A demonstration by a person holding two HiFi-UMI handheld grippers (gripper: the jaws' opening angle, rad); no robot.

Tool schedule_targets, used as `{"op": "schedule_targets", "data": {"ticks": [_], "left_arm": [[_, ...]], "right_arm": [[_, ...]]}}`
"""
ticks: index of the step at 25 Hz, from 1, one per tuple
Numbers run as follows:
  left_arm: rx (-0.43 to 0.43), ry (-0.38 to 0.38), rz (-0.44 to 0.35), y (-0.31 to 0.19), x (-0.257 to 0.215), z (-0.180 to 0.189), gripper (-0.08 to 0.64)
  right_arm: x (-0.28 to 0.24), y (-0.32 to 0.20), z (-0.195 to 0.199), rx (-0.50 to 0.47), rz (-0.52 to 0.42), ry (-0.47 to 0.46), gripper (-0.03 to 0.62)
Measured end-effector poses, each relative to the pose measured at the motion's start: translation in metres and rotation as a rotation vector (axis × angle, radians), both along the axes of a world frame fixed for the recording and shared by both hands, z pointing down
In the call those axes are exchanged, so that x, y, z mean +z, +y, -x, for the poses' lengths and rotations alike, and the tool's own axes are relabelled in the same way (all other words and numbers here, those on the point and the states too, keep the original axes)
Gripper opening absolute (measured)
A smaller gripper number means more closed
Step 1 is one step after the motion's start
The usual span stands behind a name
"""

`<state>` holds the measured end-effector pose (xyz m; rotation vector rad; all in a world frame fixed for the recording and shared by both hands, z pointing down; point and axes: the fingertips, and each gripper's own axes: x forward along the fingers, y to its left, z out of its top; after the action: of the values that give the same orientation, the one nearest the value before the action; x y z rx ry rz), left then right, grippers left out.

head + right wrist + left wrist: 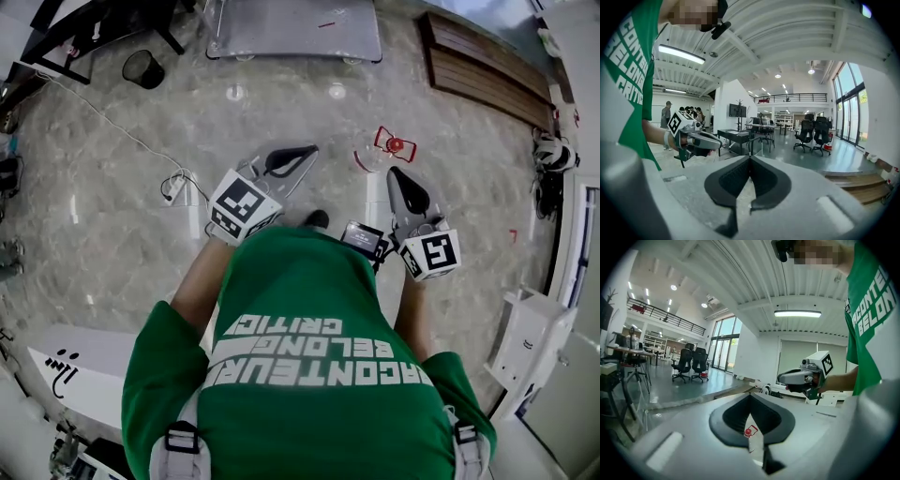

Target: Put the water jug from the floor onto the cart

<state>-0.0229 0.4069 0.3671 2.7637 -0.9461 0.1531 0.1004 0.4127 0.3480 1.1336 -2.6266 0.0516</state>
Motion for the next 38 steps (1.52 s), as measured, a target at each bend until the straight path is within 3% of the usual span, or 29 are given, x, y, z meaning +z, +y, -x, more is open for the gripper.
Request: {"op": "schedule_targets", "data": {"ticks": [5, 11, 21, 25, 31, 38], "left_arm": [[0.003, -0.031, -0.007, 0.005, 0.007, -0.002, 0.015], [0.063, -0.042, -0.003, 0.013, 0.006, -0.033, 0.015], [0.135, -0.037, 0.027, 0.026, 0.012, -0.106, 0.015], [0.08, -0.027, 0.041, 0.017, 0.011, -0.111, 0.015], [-0.024, -0.029, 0.048, 0.008, 0.012, -0.1, 0.015], [-0.114, -0.039, 0.052, 0.008, 0.003, -0.082, 0.015]], "right_arm": [[0.005, -0.003, 0.007, -0.024, -0.015, 0.008, -0.008], [0.008, 0.002, 0.004, -0.037, -0.035, 0.01, -0.008], [0.016, 0.012, -0.055, -0.015, -0.026, -0.006, -0.008], [0.015, 0.005, -0.088, 0.025, -0.023, -0.01, -0.008], [0.035, -0.002, -0.149, 0.083, -0.01, 0.065, -0.008], [0.053, -0.013, -0.158, 0.057, 0.027, 0.074, -0.008]]}}
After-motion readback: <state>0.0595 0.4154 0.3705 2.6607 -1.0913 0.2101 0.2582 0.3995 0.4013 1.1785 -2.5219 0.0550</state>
